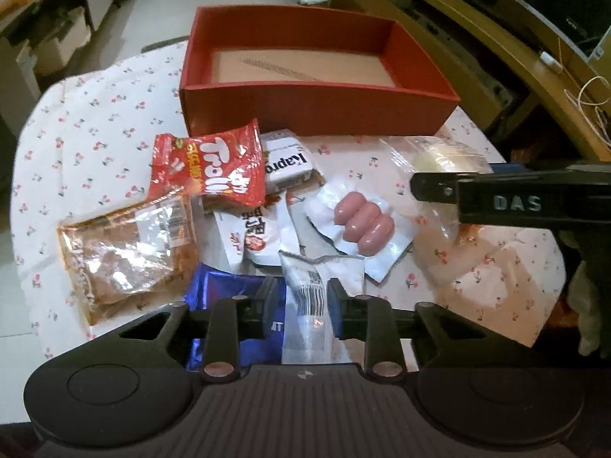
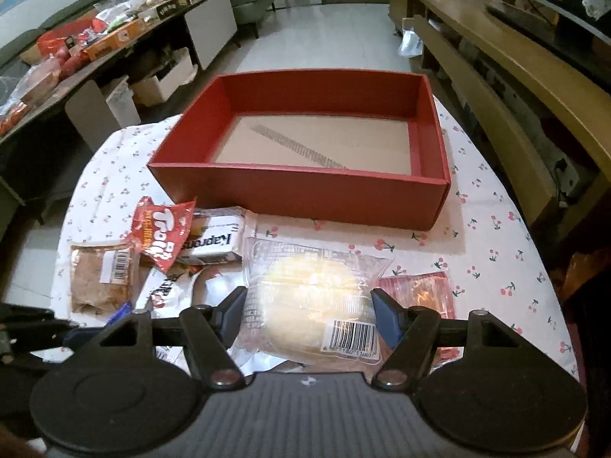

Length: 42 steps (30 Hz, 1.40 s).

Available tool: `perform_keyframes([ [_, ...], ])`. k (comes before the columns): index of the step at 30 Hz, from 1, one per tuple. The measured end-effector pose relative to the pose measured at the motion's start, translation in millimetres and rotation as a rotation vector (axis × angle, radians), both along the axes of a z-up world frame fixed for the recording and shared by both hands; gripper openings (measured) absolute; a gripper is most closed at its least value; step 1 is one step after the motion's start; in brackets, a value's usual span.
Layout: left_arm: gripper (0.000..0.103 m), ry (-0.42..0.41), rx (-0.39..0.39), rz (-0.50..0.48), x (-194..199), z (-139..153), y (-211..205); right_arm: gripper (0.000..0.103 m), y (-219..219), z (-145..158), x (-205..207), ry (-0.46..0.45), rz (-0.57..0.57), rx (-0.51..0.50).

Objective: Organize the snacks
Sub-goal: 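Carry the bar and bun into the red box and open both tools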

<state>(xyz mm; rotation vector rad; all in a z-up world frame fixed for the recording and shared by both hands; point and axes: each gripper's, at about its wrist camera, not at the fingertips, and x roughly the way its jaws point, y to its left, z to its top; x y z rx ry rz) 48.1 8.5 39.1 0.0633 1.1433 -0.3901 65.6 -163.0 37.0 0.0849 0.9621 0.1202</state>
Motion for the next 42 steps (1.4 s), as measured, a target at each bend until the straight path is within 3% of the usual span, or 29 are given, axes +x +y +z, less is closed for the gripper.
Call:
perform_keyframes([
  [1, 0.044, 0.002, -0.011, -0.003, 0.0, -0.5, -1.0, 0.085, -1.5, -1.7, 1.5, 0.006, -0.005, 0.005],
  [3, 0.07, 0.011, -0.018, -0.017, -4.7, -3.8, -6.0, 0.085, -5.2, -2.9, 1.8, 0.009, -0.015, 0.019],
  [5, 0.074, -0.003, 0.008, -0.041, -9.8, -8.6, -14.8, 0.085, -8.8, -1.6, -0.2, 0.002, -0.023, 0.031],
  [8, 0.081, -0.034, 0.113, -0.078, -16.8, -18.7, -33.4, 0.085, -10.7, -1.3, -2.9, -0.001, -0.019, 0.04],
  [13, 0.07, -0.068, 0.257, -0.095, -20.2, -43.0, -51.4, 0.085, -8.2, -0.4, -7.7, -0.008, 0.006, 0.039],
  [14, 0.058, -0.071, 0.265, -0.092, -21.9, -40.7, -51.2, 0.085, -8.8, 0.7, -9.0, -0.014, 0.008, 0.042],
  [17, 0.048, -0.041, 0.217, -0.049, -20.6, -30.3, -39.5, 0.085, -9.0, 7.0, -11.8, -0.035, 0.008, 0.051],
  [21, 0.047, -0.057, 0.194, -0.015, -23.3, -13.9, -29.5, 0.085, -4.4, 17.9, -17.1, -0.074, 0.019, 0.059],
  [26, 0.046, -0.102, 0.111, -0.011, -15.3, 12.1, -23.5, 0.085, -6.5, 23.5, -15.4, -0.106, -0.003, 0.06],
  [34, 0.047, -0.171, 0.009, 0.029, 46.8, 38.7, -18.5, 0.085, -17.3, 34.3, 21.3, -0.139, -0.064, 0.078],
  [42, 0.047, -0.232, -0.017, 0.075, 108.2, 51.9, -29.6, 0.085, -16.1, 38.1, 68.9, -0.151, -0.071, 0.063],
])
